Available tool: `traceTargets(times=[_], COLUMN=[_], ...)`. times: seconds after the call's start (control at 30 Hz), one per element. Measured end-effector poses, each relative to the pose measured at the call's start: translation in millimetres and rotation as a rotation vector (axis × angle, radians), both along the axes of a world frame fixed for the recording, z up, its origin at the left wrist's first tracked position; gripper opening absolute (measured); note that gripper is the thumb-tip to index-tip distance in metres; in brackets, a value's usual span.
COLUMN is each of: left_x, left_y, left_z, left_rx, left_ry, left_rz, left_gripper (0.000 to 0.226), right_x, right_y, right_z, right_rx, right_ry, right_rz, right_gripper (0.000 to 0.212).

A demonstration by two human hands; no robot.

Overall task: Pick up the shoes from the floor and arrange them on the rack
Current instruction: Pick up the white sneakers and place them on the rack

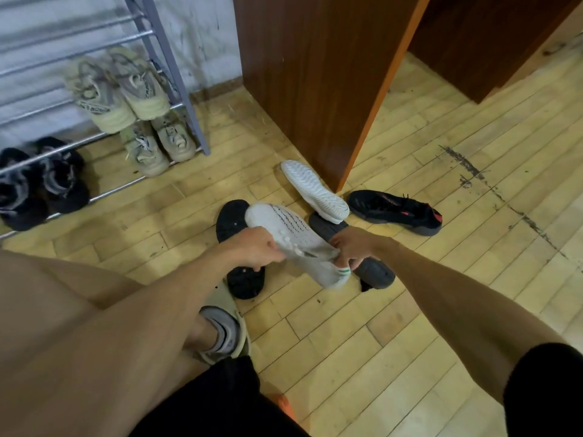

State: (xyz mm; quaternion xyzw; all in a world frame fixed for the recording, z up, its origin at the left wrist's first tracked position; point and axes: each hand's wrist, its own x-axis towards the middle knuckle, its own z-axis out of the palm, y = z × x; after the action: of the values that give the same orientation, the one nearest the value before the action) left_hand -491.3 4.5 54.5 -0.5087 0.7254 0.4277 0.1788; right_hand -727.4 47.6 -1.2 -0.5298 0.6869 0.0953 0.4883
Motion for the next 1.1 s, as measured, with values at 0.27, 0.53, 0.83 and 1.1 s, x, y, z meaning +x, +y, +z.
traceTargets(times=[0.27, 0.53, 0.83, 1.1], left_x=[20, 70, 178, 298], left_y=[-23, -60, -65, -35], left_z=[30, 123, 221, 256], left_rx=[0.007, -0.269, -0.441, -0.486], left_ry=[0.371, 0.710, 0.835, 0.910], left_rz=[0.767, 1.054, 1.144, 1.232], left_gripper=[0.046, 0.026, 0.029, 0.032], right_x=[61, 126, 244, 369], right_y=[-53, -115, -160, -174], right_z=[69, 185, 290, 333], right_rx=[-0.280, -0.397, -0.672, -0.587], right_ry=[-0.472, -0.522, -0.375, -0.481], right_rz=[-0.248, 0.028, 0.284, 0.285], right_gripper=[0.041, 0.045, 0.030, 0.037])
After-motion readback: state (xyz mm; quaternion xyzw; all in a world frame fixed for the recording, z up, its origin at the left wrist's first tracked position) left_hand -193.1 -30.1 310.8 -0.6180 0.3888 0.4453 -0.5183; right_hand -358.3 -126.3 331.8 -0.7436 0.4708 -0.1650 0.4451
